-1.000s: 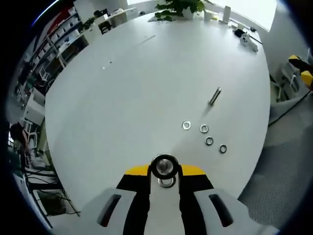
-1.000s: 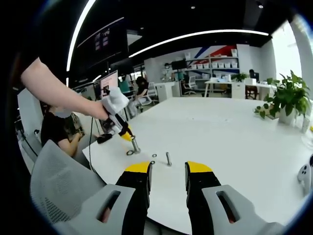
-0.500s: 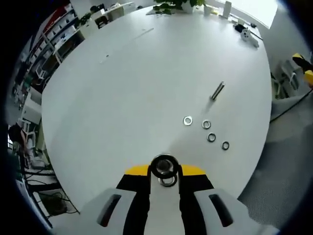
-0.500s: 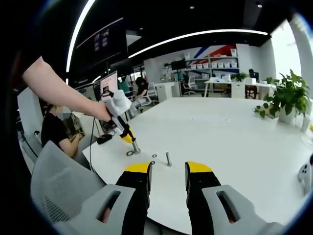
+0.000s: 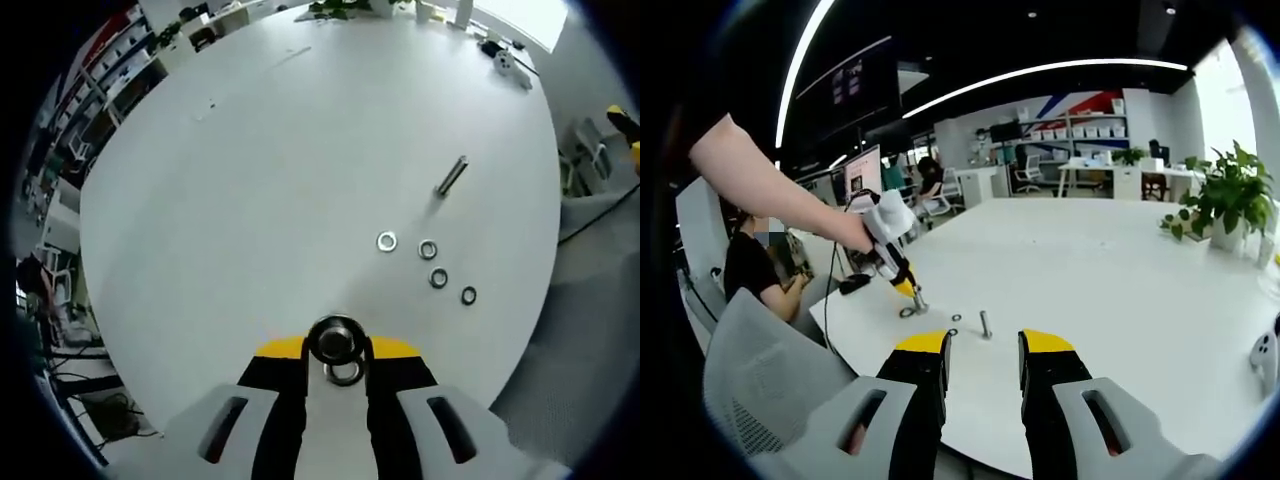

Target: Place the washer onto the threaded stud by aligning its center hole with the stud, sliding it down to the base, and recovering from edge contact or off-axis alignment until the washer reaches the visible bottom stop.

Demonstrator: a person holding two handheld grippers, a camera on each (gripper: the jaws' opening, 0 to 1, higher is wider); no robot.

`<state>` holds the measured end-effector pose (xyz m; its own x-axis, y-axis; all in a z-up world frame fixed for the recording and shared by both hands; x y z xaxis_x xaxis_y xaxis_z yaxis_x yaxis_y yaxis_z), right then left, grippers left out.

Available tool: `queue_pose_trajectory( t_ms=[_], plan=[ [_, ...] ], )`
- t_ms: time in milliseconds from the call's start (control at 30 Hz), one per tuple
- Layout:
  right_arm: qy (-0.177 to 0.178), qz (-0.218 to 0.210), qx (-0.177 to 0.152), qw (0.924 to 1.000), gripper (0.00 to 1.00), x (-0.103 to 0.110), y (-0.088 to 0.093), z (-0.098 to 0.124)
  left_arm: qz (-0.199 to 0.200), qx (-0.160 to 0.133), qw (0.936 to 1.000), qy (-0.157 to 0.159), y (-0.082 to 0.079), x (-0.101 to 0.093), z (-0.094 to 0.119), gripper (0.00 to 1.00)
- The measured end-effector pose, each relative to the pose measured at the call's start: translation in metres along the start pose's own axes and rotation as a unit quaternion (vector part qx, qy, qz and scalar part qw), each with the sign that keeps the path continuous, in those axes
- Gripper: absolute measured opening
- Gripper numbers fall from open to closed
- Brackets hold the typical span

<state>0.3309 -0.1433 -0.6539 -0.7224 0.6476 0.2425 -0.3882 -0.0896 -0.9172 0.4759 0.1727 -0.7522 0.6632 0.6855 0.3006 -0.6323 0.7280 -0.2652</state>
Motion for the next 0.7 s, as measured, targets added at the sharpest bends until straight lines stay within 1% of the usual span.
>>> queue_pose_trajectory(
  t_ms=[433, 700],
  plan=[
    [-0.003, 0.000, 0.006, 1.0000, 0.30, 0.001, 0.001, -0.001, 0.000, 0.015, 0.9999, 0.003, 0.005, -0.005, -0.023, 0.19],
    [-0.008, -0.001, 0.012, 0.9999, 0.30, 0.002, 0.003, -0.002, 0.001, 0.021, 0.9998, 0.004, 0.006, -0.007, -0.030, 0.19]
  ],
)
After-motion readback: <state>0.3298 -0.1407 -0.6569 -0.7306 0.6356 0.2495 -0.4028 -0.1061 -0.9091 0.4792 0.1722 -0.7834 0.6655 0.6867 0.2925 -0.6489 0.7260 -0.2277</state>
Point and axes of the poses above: the point that each gripper's makers call its tool centre point, and the gripper's own axes: z roughly backward along the fingers, x roughly to its left, y roughly out of its underside, the point moved 6 cm from there along z, roughly backward along the fingers, and after that the axes turned 15 degrees about -y, right-handed, at the moved point
